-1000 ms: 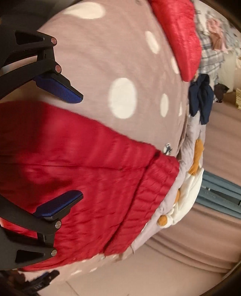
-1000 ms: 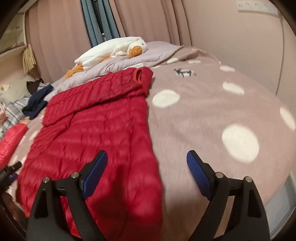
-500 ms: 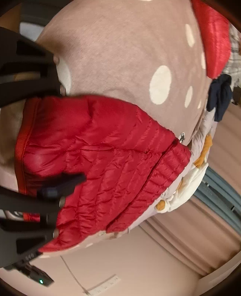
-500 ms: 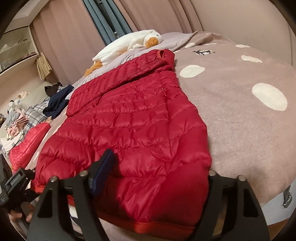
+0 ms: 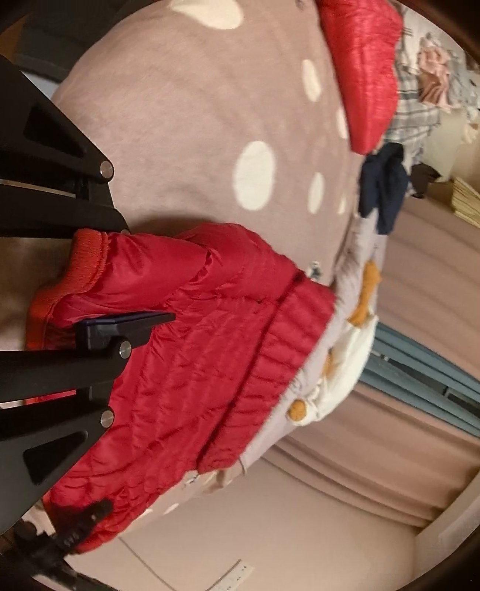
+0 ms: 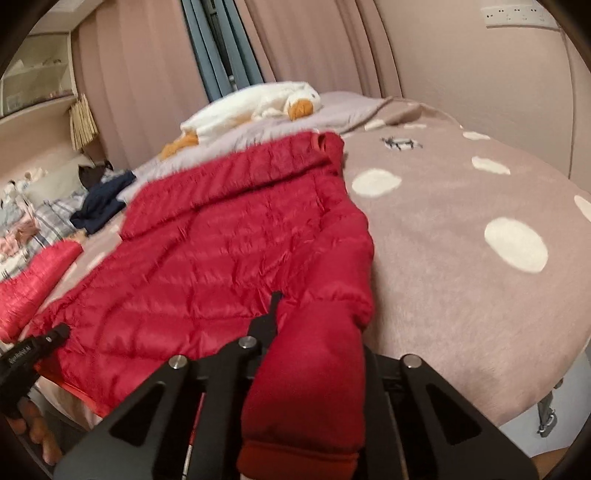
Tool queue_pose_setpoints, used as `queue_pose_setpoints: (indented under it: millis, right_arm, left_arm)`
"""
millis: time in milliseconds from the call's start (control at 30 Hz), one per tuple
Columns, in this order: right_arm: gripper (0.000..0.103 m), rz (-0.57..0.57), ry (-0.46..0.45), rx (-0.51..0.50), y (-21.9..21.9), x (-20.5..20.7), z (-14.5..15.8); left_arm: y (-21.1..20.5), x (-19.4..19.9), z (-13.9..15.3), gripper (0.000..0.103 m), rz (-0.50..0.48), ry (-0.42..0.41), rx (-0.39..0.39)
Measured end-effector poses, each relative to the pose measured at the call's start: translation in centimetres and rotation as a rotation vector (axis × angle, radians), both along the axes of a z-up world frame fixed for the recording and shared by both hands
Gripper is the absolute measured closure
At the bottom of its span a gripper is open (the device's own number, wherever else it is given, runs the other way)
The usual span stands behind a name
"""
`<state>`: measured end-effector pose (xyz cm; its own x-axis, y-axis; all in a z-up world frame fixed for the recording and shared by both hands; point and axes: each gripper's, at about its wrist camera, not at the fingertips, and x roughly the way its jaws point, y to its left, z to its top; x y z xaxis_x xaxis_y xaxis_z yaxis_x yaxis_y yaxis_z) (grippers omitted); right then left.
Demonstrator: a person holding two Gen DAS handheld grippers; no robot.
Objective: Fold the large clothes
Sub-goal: 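Grasp the jacket's ribbed sleeve cuff and hem with both tools, then lift the gripped cuff end with both tools and fold it toward the collar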
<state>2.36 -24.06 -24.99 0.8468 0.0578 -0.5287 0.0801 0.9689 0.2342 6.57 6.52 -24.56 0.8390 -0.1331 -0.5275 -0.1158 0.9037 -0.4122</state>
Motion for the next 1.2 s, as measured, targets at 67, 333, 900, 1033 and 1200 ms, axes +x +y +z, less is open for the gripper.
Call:
queue_pose_setpoints:
  millis: [67,333,900,1033,1200]
  right_arm:
    - [0.093,-0.004,-0.036,0.009,-0.3,-0.4,1.1]
    - [0.093,-0.007,-0.165,-0.020,0.0,-2.2,6.1]
    - [0.092,0.026,-0.349,0.018,-1.5,-6.7,16.6]
    - [0.091,0.024,-0.311,-0.020,-1.6,-4.8,16.9]
    - [0.091,0.009,-0.224,-0.076,-0.8,0.3,16.2]
  left_arm:
    - [0.1,-0.3,0.7,0.088,0.011,-0.014,0.009]
    - [0.2,-2.6,6.1,0.089,0.054,-0.156,0.065]
    - [-0.8,-6.3,15.7,0.089,0.052,-0.344,0.124]
    - [-0.9,-2.9,15.6,0.089,0.026,-0.306,0.141]
    - [-1.0,3.5,15.1,0.089,0.022,-0.239,0.190]
